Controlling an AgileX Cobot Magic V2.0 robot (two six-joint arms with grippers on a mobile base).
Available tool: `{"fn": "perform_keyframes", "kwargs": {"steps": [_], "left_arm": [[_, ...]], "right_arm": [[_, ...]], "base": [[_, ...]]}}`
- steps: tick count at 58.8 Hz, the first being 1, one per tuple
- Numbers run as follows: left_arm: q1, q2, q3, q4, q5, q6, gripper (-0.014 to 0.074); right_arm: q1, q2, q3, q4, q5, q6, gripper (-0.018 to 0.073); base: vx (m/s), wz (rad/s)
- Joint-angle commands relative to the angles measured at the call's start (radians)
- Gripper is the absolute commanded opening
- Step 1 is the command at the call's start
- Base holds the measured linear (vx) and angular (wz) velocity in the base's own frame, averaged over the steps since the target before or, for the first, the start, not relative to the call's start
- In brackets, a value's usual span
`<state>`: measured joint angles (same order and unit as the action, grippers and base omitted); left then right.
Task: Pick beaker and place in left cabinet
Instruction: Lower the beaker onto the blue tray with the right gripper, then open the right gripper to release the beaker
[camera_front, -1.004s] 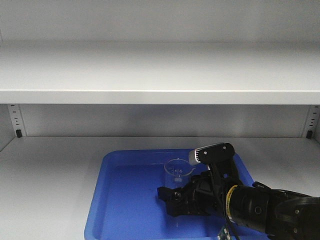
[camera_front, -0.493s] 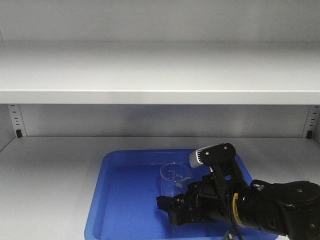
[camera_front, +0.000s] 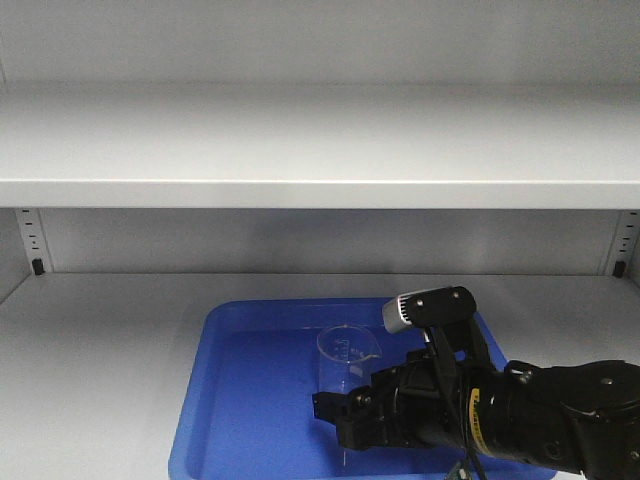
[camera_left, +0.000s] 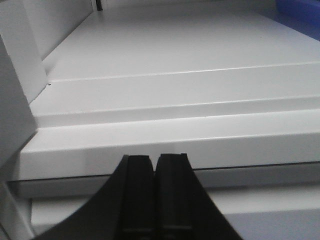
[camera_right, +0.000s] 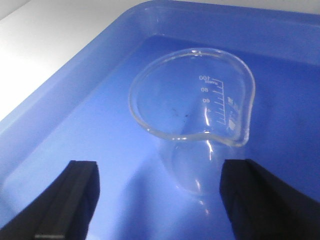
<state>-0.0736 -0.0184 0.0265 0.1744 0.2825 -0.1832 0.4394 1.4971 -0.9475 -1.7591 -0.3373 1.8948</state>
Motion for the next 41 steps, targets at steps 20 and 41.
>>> {"fn": "perform_keyframes", "kwargs": {"steps": [20,41], "left_arm": [[0.0,-0.01,-0.011,0.0,-0.084,-0.004,0.0004],[0.0,-0.01,-0.011,0.0,-0.084,-0.004,0.0004]], "right_arm": [[0.0,-0.039,-0.029,-0.039,0.003,-0.001,0.0519],[0.0,-0.039,-0.029,-0.039,0.007,-0.001,0.0519]], "base": [[0.0,0.0],[0.0,0.0]]}}
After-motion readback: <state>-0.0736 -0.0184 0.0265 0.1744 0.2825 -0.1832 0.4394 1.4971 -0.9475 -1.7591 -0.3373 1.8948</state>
